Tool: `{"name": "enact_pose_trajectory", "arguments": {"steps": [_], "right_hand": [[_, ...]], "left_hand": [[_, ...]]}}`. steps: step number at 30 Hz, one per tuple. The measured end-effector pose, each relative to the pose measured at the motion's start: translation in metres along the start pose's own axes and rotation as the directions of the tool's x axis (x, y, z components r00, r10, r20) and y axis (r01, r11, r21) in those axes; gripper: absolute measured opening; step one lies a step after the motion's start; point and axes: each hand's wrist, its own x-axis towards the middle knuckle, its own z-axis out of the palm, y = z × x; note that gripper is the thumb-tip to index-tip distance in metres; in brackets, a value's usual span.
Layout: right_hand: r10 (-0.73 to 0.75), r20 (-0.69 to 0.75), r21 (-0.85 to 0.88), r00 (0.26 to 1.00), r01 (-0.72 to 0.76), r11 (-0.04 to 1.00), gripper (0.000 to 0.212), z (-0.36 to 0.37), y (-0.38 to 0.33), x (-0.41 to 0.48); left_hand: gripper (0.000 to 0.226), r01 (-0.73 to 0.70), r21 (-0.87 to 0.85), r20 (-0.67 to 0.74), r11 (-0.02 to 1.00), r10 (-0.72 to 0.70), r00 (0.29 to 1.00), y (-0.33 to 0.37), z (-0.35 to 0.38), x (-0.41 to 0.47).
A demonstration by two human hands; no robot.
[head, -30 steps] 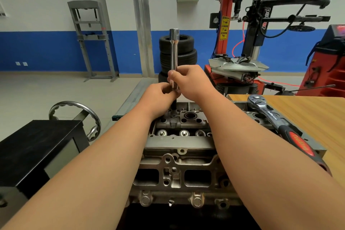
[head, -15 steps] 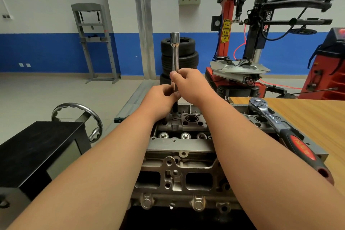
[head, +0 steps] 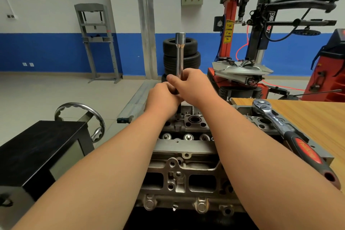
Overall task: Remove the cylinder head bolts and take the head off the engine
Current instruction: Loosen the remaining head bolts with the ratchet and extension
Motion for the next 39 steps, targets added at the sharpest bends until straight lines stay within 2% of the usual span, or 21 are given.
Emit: {"name": "enact_pose_trajectory", "arguments": {"steps": [2, 3, 6, 8, 11, 15, 17, 20, 23, 26, 28, 31, 33, 35, 39], "right_hand": [[-0.002, -0.067, -0.032, 0.998, 0.000, 0.999, 0.036, 0.001, 0.000, 0.000], [-0.013, -0.069, -0.026, 0.998, 0.011, 1.000, 0.034, 0.000, 0.000, 0.000], [-0.027, -0.003, 0.071, 1.000, 0.027, 0.997, 0.029, -0.004, -0.001, -0.003], [-0.023, 0.046, 0.125, 0.999, 0.017, 0.992, 0.027, -0.005, -0.002, -0.004], [-0.018, 0.075, 0.055, 0.997, 0.013, 0.998, 0.027, -0.003, -0.003, -0.002], [0.032, -0.045, 0.022, 0.998, -0.031, 0.999, 0.032, -0.003, 0.000, -0.001], [0.045, -0.052, 0.006, 0.998, -0.045, 0.999, 0.035, -0.002, -0.001, -0.002], [0.002, -0.077, -0.011, 0.997, -0.003, 1.000, 0.030, -0.005, -0.001, -0.002], [-0.022, 0.003, 0.043, 1.000, 0.022, 0.999, 0.028, -0.010, 0.000, -0.002], [-0.013, 0.069, 0.104, 0.998, 0.006, 0.995, 0.030, -0.009, -0.002, -0.004], [0.005, 0.048, 0.095, 0.999, -0.010, 0.995, 0.031, -0.006, -0.002, -0.004], [0.061, -0.032, 0.070, 0.998, -0.059, 0.996, 0.029, -0.004, -0.001, -0.001], [0.024, -0.050, 0.039, 0.998, -0.023, 0.999, 0.027, -0.005, 0.000, 0.000], [-0.019, -0.007, 0.040, 1.000, 0.019, 0.999, 0.026, -0.007, -0.001, -0.001], [-0.025, 0.088, 0.160, 0.996, 0.011, 0.987, 0.029, -0.008, -0.002, -0.003]], "left_hand": [[0.017, 0.018, 0.034, -0.036, 0.999, -0.017, 0.999, 0.001, 0.002, 0.000], [0.016, 0.012, -0.002, -0.021, 1.000, -0.012, 1.000, 0.000, 0.002, 0.000], [0.009, -0.038, -0.167, 0.129, 0.985, 0.060, 0.990, -0.004, 0.000, -0.002], [0.006, -0.075, -0.202, 0.173, 0.977, 0.110, 0.979, -0.005, -0.002, -0.004], [0.008, -0.063, -0.155, 0.094, 0.986, 0.078, 0.993, -0.004, -0.001, -0.002], [0.020, 0.052, -0.085, 0.000, 0.995, -0.052, 0.999, 0.000, 0.003, 0.001], [0.019, 0.037, -0.082, 0.007, 0.996, -0.037, 0.999, 0.000, 0.003, 0.000], [0.014, -0.020, -0.195, 0.064, 0.981, 0.033, 0.997, -0.004, 0.001, -0.002], [0.007, -0.035, -0.274, 0.153, 0.961, 0.079, 0.985, -0.007, -0.002, -0.005], [0.012, -0.052, -0.241, 0.113, 0.969, 0.081, 0.990, -0.007, -0.001, -0.003], [0.011, -0.021, -0.219, 0.044, 0.976, 0.032, 0.999, -0.005, 0.001, -0.002], [0.024, 0.034, -0.192, -0.003, 0.981, -0.036, 0.999, -0.004, 0.004, 0.000], [0.025, 0.030, -0.206, 0.008, 0.978, -0.029, 1.000, -0.005, 0.004, 0.001], [0.020, 0.009, -0.229, 0.060, 0.973, 0.005, 0.998, -0.006, 0.002, 0.000], [0.011, -0.050, -0.219, 0.125, 0.975, 0.079, 0.989, -0.007, 0.000, 0.000]]}}
